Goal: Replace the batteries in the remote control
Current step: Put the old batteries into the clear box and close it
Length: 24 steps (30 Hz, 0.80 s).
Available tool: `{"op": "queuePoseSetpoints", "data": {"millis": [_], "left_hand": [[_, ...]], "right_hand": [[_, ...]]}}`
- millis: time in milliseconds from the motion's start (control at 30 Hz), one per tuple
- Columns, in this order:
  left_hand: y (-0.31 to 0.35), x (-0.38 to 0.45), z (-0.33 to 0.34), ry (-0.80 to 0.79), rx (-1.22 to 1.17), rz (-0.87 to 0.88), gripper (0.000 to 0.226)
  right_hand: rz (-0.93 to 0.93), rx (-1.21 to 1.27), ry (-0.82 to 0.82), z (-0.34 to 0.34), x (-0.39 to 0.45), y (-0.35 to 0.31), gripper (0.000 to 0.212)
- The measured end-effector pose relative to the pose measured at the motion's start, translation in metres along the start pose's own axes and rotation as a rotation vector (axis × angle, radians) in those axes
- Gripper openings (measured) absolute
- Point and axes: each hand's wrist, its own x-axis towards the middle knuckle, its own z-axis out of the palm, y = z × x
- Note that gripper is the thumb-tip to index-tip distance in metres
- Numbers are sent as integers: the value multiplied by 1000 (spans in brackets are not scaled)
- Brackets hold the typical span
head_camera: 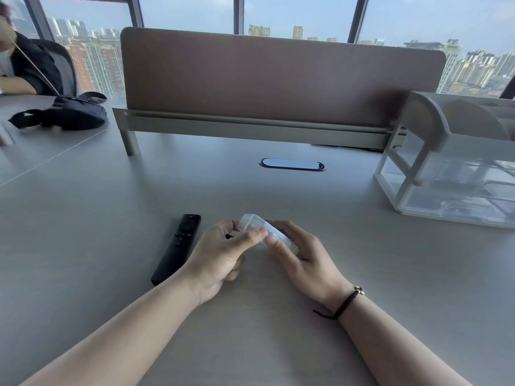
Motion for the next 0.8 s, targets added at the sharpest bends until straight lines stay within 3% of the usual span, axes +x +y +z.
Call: {"op": "queuePoseSetpoints", "data": {"millis": [133,233,400,633,800], "left_hand": [[-3,-4,-1,-78,49,57,37],[-4,-5,-1,-125,73,62,48],[1,-10,-2,-249,220,117,34],[6,-16,-1,-285,608,184,54],[3,-10,-11,-165,740,177,72]], "right_hand": [[204,374,96,-7,1,-7,43],[274,491,154,-13,2,-5,43],[369,680,329,-13,8,-1,68],[403,597,425,-14,9,1,35],[312,347,445,-8,10,6,17]]}}
